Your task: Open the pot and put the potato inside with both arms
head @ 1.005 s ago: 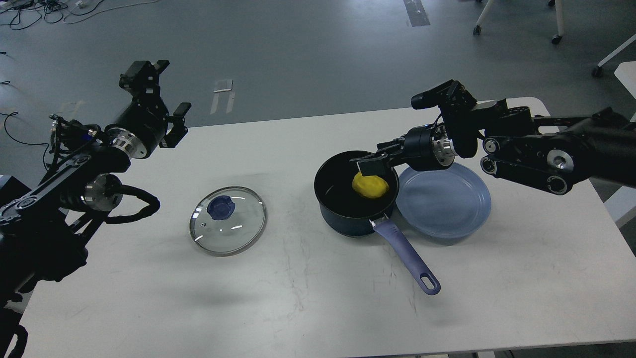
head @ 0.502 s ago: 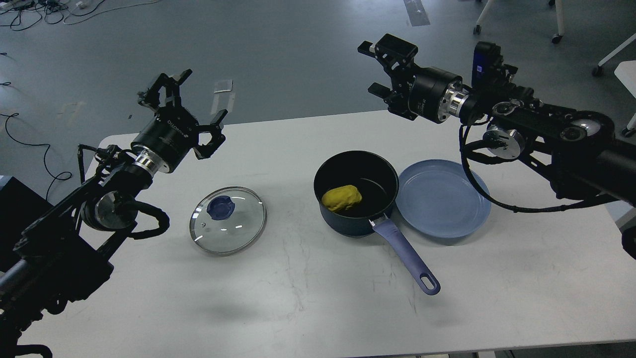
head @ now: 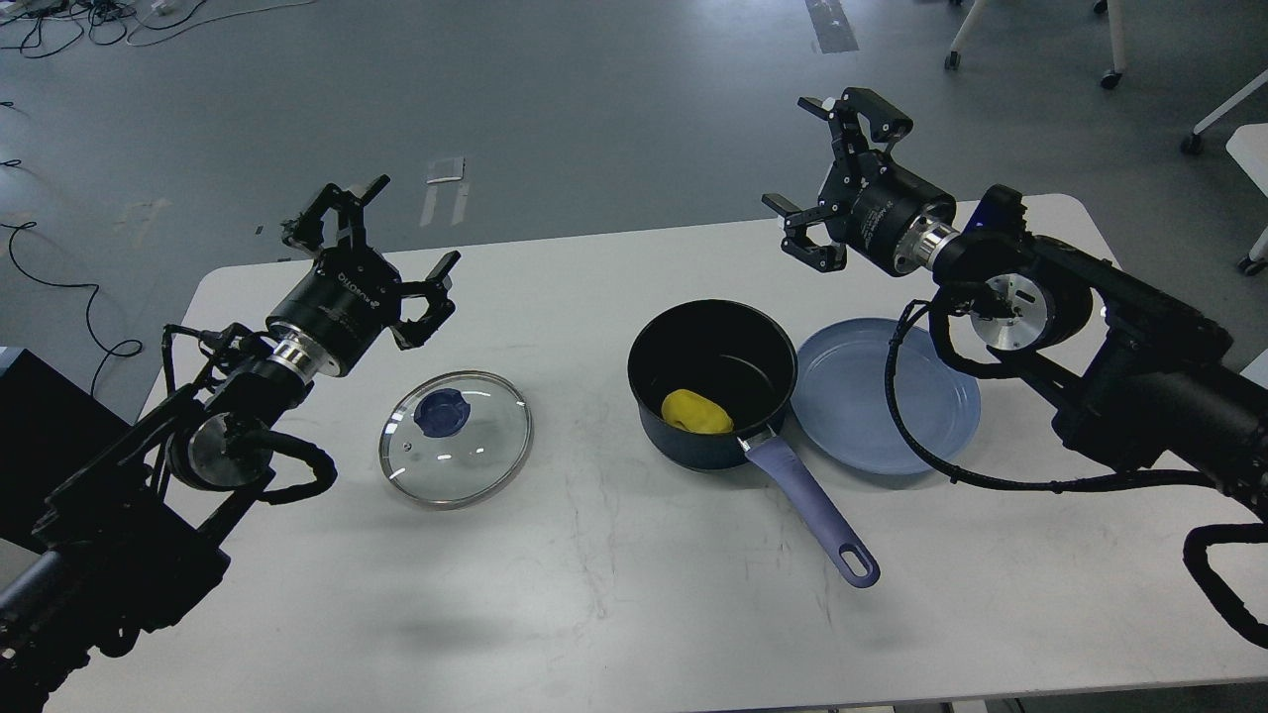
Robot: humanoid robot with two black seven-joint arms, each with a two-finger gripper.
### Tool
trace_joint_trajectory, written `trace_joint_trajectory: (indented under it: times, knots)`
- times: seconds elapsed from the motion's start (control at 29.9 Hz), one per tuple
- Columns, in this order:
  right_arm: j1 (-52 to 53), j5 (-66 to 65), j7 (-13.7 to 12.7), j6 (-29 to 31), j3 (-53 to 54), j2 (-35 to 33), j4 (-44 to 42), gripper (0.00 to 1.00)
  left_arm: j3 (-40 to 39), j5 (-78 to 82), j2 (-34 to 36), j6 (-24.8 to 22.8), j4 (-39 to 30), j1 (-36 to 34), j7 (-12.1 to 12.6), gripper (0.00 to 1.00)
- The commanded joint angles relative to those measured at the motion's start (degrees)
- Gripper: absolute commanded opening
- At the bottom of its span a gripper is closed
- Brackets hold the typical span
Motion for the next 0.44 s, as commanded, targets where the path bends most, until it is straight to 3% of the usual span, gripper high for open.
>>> trace_joint_trajectory:
  times: [0.0, 0.2, 0.4]
  knots:
    - [-0.08, 0.02, 0.06, 0.09, 0.38, -0.37, 0.23, 1.0, 0.0, 0.05, 0.87, -0.04, -0.01, -0.01, -0.07, 0.98]
    - [-1.39, 0.11, -0.03, 0.36, 0.38, -1.25, 1.2, 1.0, 0.0, 0.13, 0.87, 0.31, -0.01, 0.08, -0.33, 0.98]
    - [-3.94, 0.11, -0.47, 4.31, 0.99, -3.62, 1.9, 1.0, 0.0, 0.31, 0.87, 0.57, -0.01, 0.08, -0.42, 0.98]
